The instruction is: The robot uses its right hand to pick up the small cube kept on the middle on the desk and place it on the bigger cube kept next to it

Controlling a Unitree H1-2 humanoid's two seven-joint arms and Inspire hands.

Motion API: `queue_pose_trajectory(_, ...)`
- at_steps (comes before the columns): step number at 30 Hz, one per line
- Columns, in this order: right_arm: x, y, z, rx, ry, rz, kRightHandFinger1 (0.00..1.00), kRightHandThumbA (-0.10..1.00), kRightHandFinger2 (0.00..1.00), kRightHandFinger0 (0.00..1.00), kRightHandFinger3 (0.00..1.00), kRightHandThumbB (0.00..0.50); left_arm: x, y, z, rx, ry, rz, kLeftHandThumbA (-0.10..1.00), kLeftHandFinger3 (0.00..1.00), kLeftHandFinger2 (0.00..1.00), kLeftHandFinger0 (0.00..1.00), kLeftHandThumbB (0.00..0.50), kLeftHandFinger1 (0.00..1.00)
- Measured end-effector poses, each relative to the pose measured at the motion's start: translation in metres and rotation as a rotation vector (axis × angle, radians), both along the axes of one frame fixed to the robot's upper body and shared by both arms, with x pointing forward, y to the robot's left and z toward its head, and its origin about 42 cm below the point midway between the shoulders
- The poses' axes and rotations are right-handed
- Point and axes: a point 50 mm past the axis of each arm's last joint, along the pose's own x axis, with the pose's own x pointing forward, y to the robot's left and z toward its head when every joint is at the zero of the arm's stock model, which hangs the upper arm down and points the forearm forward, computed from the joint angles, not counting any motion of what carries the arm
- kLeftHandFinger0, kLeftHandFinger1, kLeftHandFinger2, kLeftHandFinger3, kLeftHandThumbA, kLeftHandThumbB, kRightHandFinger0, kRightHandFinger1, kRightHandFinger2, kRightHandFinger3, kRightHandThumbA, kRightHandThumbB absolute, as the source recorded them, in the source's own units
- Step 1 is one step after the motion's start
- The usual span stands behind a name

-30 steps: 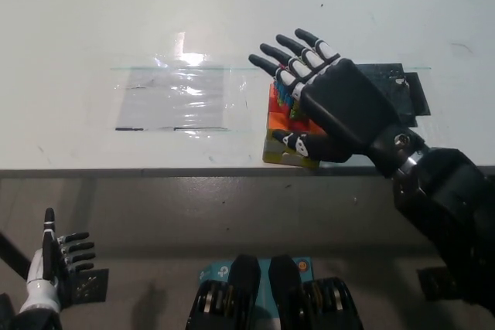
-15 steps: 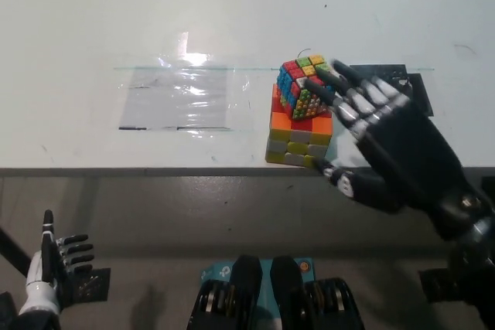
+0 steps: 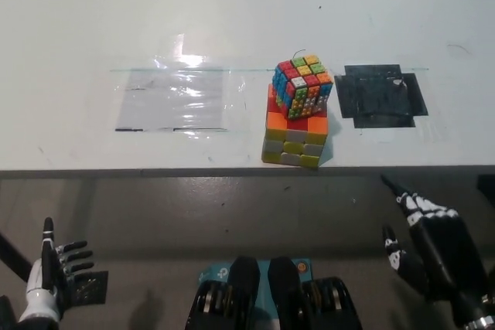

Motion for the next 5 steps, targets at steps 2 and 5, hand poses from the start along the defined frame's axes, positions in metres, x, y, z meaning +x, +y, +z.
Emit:
queue_pose_trajectory(2,0.002,-0.002,-0.016,0.014,0.031,-0.030,0.72,0.32,0.86,0.48,0.94,0.150,0.000,0.000,-0.001,-0.001,0.004,0.001,1.00,0.50,0.51,0.60,0.090,0.53)
queue_pose_trajectory(5,0.005,-0.007,-0.045,0.059,0.099,-0.096,0.62,0.28,0.74,0.50,0.84,0.174,-0.001,0.000,-0.003,-0.004,0.011,0.002,1.00,0.47,0.48,0.58,0.131,0.51)
